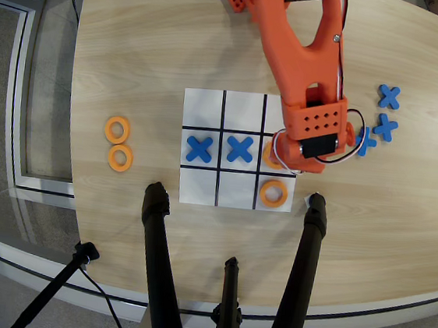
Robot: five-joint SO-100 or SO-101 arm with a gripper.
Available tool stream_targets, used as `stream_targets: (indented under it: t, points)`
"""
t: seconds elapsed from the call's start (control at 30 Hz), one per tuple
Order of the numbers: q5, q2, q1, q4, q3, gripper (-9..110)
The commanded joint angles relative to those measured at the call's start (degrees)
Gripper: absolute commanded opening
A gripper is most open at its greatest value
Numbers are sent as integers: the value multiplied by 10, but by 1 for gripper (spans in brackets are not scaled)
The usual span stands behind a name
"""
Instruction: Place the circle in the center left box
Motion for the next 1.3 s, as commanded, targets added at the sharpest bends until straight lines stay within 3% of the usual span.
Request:
stream_targets:
  t: [0.0,1.27]
  points:
    - [7,-2,-12,3,-12,0]
    - [4,17,1,54,-51,0]
